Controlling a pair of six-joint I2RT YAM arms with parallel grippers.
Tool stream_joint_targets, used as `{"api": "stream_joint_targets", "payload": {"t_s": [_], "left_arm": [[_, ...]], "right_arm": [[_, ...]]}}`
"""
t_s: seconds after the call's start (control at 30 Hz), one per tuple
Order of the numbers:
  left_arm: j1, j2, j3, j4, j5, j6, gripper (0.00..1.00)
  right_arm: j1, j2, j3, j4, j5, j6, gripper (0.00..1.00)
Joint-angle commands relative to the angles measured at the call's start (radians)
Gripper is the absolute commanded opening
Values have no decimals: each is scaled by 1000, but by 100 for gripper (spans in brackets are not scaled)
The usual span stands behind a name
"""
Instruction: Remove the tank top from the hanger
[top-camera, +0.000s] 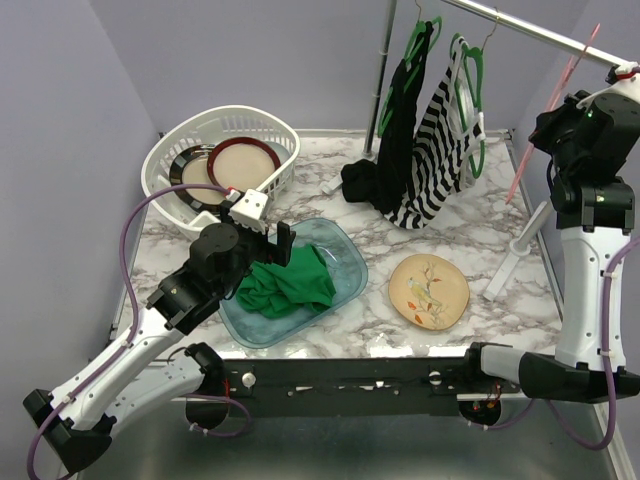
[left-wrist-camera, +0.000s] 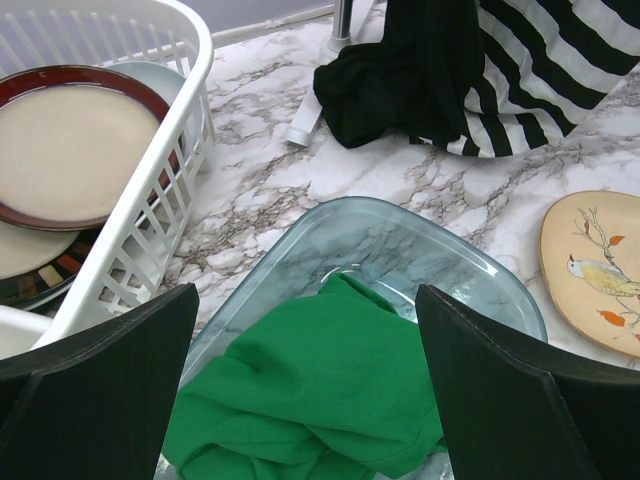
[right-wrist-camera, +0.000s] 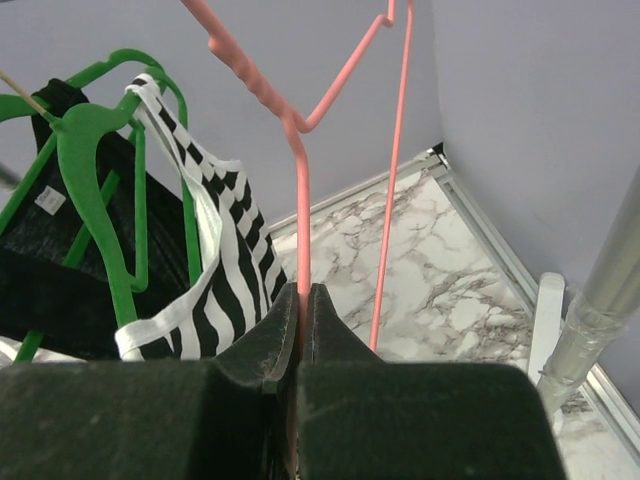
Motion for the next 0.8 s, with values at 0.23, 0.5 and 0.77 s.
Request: {"api": "stream_joint_targets", "payload": {"t_s": [0.23, 0.5, 0.77], "left_arm": [[2, -4, 2, 3, 6, -4, 99], [4, -5, 4, 6, 11, -7, 99], [2, 5, 7, 7, 20, -11, 99]], "right_arm": [[0, -65, -9, -61, 82, -6, 44], [1, -81, 152, -260, -47, -38, 63], [0, -73, 356, -351, -363, 0, 64]]}}
